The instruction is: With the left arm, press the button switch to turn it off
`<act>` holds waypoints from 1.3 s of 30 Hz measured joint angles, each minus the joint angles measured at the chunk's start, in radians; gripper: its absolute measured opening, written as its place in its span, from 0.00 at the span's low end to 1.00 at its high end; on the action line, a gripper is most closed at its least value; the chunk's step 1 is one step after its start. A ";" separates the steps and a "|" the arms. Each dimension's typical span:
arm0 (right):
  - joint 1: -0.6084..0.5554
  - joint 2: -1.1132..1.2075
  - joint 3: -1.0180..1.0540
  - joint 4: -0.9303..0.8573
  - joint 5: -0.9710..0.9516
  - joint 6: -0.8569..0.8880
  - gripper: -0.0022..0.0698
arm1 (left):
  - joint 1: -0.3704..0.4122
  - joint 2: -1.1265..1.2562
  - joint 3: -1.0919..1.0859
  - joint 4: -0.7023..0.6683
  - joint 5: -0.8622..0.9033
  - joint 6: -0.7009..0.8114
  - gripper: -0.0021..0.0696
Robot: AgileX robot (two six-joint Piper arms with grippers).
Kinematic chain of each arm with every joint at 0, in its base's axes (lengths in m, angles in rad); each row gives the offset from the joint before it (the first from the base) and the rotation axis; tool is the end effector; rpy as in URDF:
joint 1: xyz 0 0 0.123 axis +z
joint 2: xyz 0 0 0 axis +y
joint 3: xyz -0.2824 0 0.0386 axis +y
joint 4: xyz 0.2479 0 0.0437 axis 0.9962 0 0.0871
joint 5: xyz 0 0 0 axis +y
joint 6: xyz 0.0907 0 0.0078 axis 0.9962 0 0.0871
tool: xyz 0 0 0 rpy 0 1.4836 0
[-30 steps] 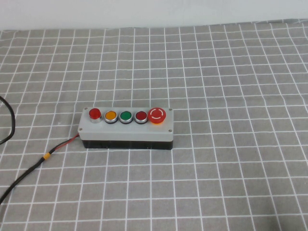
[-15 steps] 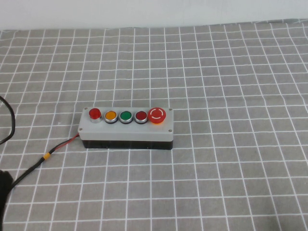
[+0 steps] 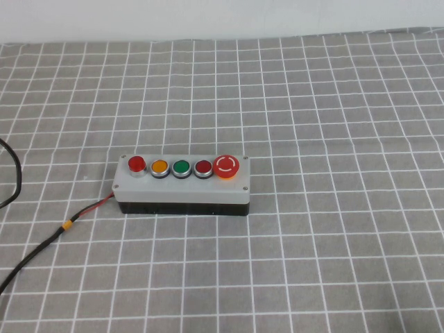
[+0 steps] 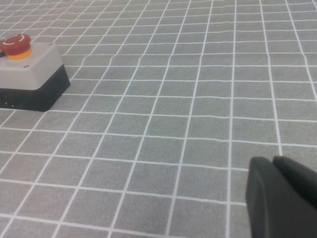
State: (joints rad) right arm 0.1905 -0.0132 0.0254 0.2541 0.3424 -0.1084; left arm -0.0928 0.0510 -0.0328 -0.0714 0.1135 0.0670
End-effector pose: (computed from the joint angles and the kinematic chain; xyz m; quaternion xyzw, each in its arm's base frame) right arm 0.0508 0.0177 0.1753 -0.0491 0.7901 0.1308 0.5968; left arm 0.0592 -0.0063 0.2110 0.0349 0.7217 -0.0363 0.6903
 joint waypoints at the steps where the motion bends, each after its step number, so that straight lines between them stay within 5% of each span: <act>1: 0.000 0.000 0.000 0.000 0.000 0.000 0.01 | 0.000 -0.015 0.006 0.000 0.025 -0.003 0.02; 12: 0.000 0.000 0.000 0.000 0.000 0.000 0.01 | 0.000 -0.061 0.058 -0.018 0.275 -0.117 0.02; 21: 0.000 0.000 0.000 0.000 0.000 0.000 0.01 | -0.101 -0.061 0.058 -0.018 0.279 0.007 0.02; 39: 0.000 0.000 0.000 0.000 0.000 0.000 0.01 | -0.109 -0.061 0.058 -0.019 0.279 0.014 0.02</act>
State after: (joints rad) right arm 0.1905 -0.0132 0.0254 0.2541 0.3424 -0.1084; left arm -0.2014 -0.0104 0.0250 -0.0908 0.3922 0.0814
